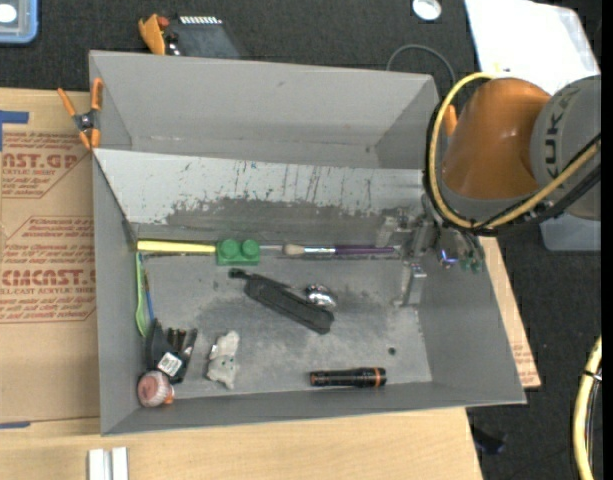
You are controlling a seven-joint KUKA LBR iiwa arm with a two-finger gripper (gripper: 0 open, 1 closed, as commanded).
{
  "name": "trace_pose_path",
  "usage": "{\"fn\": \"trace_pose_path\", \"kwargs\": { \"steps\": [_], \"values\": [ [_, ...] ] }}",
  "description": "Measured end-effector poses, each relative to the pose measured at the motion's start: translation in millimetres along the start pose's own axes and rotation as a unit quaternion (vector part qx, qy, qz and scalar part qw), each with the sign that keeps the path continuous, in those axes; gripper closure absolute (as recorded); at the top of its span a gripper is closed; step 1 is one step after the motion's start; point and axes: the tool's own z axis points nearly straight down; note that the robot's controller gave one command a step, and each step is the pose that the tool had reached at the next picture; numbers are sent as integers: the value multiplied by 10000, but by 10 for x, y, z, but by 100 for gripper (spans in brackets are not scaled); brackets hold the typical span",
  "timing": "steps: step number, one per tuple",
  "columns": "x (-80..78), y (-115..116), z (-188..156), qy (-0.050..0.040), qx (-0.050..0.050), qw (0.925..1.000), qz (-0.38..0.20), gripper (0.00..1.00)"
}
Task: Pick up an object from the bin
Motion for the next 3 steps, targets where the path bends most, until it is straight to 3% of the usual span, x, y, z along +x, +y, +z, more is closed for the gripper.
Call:
{"fn": "trace_pose_path", "kwargs": {
  "steps": [1,2,3],
  "values": [
    [-2,3,-35,-15,1,10000,-5,0],
    [276,-55,40,-30,2,9995,-300,0],
    [247,-23,324,-46,-2,9996,280,0]
  ]
}}
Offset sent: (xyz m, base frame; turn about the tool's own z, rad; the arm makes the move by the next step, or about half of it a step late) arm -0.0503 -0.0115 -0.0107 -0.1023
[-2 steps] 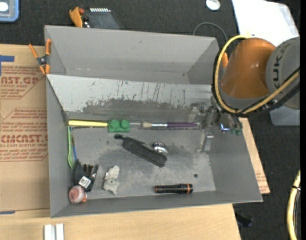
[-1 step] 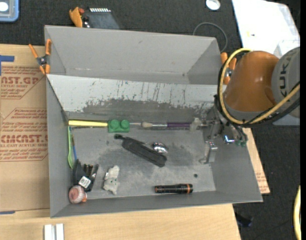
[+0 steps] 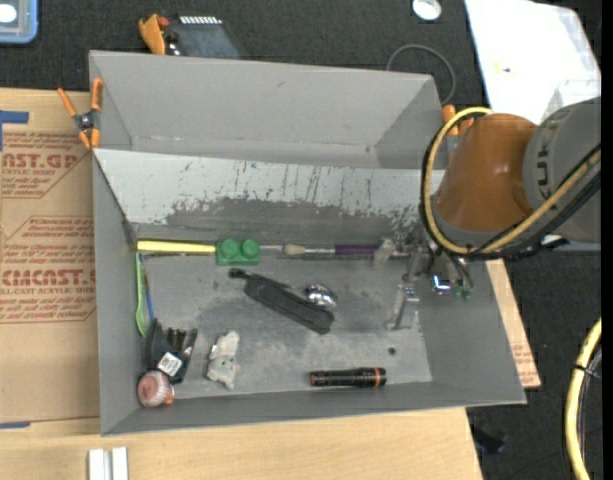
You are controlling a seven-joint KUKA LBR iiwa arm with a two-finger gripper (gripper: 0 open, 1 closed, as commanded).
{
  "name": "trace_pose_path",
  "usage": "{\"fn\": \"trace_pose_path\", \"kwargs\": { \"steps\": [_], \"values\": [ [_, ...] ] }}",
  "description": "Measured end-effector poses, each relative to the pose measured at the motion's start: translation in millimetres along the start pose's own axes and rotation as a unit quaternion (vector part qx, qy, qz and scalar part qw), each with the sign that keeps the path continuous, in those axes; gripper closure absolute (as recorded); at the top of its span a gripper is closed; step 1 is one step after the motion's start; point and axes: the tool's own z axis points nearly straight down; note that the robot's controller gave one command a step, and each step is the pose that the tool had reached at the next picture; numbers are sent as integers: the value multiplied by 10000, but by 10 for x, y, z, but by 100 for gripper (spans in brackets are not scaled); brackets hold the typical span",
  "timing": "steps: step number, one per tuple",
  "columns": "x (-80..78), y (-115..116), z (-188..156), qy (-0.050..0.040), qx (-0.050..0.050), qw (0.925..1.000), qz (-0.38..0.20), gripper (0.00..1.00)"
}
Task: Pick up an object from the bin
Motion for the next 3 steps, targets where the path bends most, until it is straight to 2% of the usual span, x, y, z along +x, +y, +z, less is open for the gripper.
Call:
{"fn": "trace_pose_path", "kwargs": {
  "steps": [1,2,3],
  "values": [
    [380,86,346,10,5,10000,-28,0],
    [265,383,462,-13,1,9995,310,0],
    [194,517,475,-13,-5,9974,723,0]
  ]
}}
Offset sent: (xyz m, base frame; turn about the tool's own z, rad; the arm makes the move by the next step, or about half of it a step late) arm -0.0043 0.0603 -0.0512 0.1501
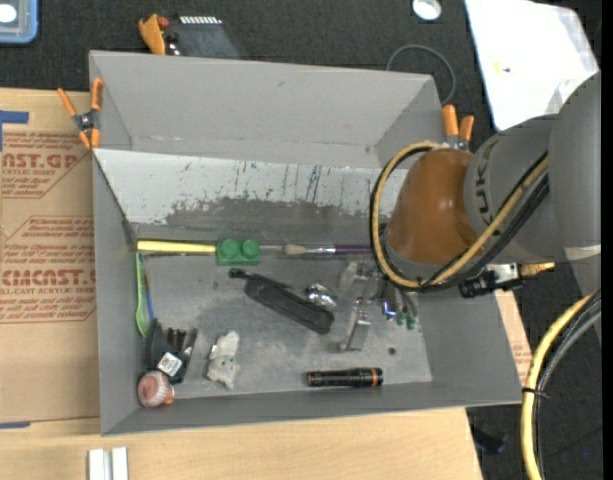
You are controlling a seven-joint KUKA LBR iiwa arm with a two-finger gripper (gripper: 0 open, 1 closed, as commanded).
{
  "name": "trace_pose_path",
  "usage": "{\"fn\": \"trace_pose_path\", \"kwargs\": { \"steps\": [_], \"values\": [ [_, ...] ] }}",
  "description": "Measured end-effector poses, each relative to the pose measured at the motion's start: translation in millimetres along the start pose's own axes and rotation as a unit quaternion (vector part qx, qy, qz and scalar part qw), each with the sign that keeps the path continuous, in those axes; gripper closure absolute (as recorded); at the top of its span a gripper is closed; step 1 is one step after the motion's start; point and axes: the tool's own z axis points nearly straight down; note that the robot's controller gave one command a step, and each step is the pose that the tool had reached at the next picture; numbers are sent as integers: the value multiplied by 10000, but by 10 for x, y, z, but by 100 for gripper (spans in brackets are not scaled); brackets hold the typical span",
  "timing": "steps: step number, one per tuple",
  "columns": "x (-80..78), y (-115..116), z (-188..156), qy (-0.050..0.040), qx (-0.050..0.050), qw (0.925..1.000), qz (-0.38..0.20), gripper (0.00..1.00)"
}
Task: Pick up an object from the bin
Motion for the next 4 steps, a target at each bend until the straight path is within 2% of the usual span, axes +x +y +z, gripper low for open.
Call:
{"fn": "trace_pose_path", "kwargs": {
  "steps": [1,2,3,4],
  "values": [
    [-14,-167,-231,5,7,9890,-1477,0],
    [-157,-2,-143,3,-2,9790,-2039,0],
    [-105,214,-47,-4,0,9982,-592,0],
    [-16,602,39,-7,-5,9922,-1244,0]
  ]
}}
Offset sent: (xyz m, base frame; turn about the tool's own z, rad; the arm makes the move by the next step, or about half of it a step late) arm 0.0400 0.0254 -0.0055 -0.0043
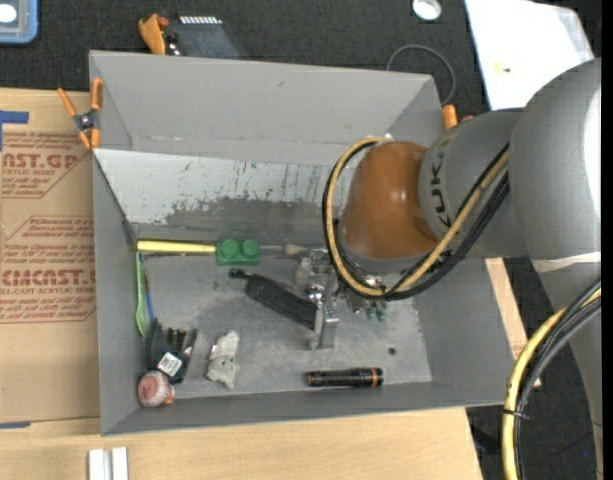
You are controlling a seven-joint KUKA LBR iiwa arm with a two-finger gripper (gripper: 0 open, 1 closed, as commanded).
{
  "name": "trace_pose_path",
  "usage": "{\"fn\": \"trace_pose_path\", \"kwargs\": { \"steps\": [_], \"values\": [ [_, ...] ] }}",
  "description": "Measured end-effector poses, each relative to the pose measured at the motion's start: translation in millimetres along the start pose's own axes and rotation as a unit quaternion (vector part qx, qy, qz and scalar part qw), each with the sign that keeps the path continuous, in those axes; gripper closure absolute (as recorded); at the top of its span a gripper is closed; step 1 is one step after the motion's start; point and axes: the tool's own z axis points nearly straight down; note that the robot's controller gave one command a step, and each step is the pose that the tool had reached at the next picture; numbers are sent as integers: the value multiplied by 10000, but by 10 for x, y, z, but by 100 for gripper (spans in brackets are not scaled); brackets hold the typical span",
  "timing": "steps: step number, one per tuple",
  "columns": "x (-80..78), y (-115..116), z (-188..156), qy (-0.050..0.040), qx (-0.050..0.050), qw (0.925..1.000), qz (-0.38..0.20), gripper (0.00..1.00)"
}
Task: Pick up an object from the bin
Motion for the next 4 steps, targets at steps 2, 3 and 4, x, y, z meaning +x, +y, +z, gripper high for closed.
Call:
{"fn": "trace_pose_path", "kwargs": {
  "steps": [2,3,4],
  "values": [
    [-367,151,-32,1,9,9975,706,100],
    [-248,380,-769,20,9,9940,1095,100],
    [-16,135,-1517,57,19,9952,975,100]
  ]
}}
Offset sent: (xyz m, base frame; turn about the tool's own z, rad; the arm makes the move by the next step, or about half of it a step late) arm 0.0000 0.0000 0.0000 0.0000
